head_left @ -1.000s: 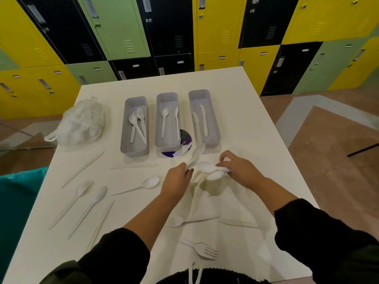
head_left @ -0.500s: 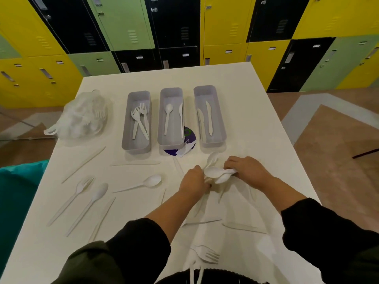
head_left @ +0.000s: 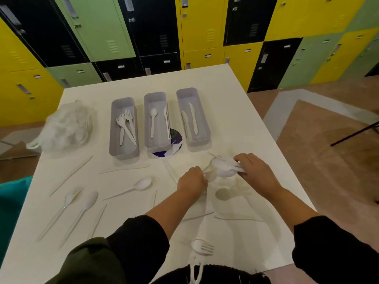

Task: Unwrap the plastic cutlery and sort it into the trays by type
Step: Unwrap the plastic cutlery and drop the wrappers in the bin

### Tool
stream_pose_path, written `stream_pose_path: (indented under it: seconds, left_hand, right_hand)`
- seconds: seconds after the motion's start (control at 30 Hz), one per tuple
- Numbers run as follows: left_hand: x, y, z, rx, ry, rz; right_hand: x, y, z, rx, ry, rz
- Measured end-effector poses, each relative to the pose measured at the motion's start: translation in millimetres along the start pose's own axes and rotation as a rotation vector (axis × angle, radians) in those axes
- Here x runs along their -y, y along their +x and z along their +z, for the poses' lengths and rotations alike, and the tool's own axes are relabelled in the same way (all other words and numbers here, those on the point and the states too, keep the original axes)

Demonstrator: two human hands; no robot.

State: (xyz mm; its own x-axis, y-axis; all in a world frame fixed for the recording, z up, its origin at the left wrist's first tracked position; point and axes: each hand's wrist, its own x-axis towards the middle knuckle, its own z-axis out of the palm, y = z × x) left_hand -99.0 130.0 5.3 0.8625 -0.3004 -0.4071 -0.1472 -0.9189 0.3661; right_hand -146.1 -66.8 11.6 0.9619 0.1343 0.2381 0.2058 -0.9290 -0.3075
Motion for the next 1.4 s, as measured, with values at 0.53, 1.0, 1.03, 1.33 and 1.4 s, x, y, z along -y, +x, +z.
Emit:
stream_pose_path:
  seconds: [0.53, 1.0, 1.03, 1.33, 1.4]
  left_hand:
    - [-47, -27, 16, 0.119, -0.145, 0.333]
    - [-58, -51, 50, 0.249, 0.251, 0.412]
    - [-56, -52, 51, 0.243, 0.263, 0.426]
    - [-28, -41, 23, -0.032, 0.048, 0.339]
    - [-15, -35, 8, -0.113, 0.020, 0.322]
  right_hand:
    - [-19, -49, -21, -0.054, 0.329, 0.674]
    - [-29, -38, -23, -0.084, 0.431, 0.726]
    - [-29, -36, -21, -0.074, 0.430, 0.725]
    - [-26, -9, -4, 0.009, 0.362, 0.702]
    - [-21, -4, 1, 0.058, 0.324, 0.696]
